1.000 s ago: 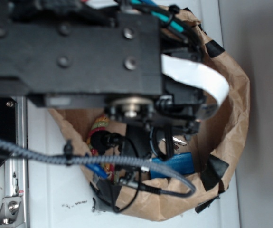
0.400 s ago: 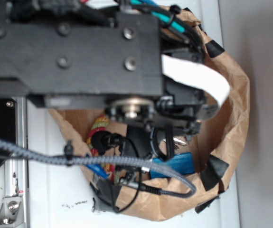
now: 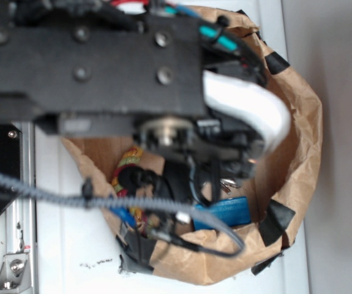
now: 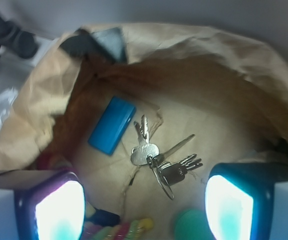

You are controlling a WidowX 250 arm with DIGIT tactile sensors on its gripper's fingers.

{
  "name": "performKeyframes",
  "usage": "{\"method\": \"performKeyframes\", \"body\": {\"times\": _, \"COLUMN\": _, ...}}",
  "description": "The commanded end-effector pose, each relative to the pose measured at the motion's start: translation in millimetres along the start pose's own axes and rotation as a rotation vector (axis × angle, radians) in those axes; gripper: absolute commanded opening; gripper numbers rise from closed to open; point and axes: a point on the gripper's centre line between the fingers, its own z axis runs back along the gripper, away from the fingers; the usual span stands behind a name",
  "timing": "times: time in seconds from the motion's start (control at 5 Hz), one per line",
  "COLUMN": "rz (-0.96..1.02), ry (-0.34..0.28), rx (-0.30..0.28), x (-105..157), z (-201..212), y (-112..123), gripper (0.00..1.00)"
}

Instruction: Grab the silver keys.

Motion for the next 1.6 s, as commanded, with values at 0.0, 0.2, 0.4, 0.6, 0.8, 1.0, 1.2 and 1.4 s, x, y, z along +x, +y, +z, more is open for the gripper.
{"method": "performKeyframes", "body": {"times": 0.0, "rz": -0.099, "ry": -0.047, "rx": -0.051, "x": -5.3, "z": 13.9, "y": 20.2, "gripper": 1.00}}
{"method": "performKeyframes", "body": {"times": 0.2, "rz": -0.097, "ry": 0.011, "rx": -0.039, "x": -9.7, "z": 8.7, "y": 25.6, "gripper": 1.00}}
{"method": "performKeyframes", "body": {"times": 0.4, "rz": -0.133, "ry": 0.061, "rx": -0.018, "x": -22.4, "z": -14.9, "y": 29.8, "gripper": 1.00}}
{"method": "performKeyframes", "body": {"times": 0.6, "rz": -0.159, "ry": 0.073, "rx": -0.021, "x": -28.9, "z": -36.3, "y": 24.7, "gripper": 1.00}}
{"method": "performKeyframes", "body": {"times": 0.8, "rz": -0.181, "ry": 0.088, "rx": -0.044, "x": -31.9, "z": -49.2, "y": 20.2, "gripper": 1.00}}
{"method": "performKeyframes", "body": {"times": 1.0, "rz": -0.203, "ry": 0.066, "rx": -0.020, "x": -31.0, "z": -60.4, "y": 14.1, "gripper": 1.00}}
{"method": "performKeyframes", "body": {"times": 1.2, "rz": -0.213, "ry": 0.096, "rx": -0.005, "x": -26.3, "z": -74.0, "y": 4.8, "gripper": 1.00}}
{"method": "performKeyframes", "body": {"times": 1.4, "rz": -0.199, "ry": 0.142, "rx": -0.005, "x": -22.6, "z": -83.0, "y": -5.0, "gripper": 1.00}}
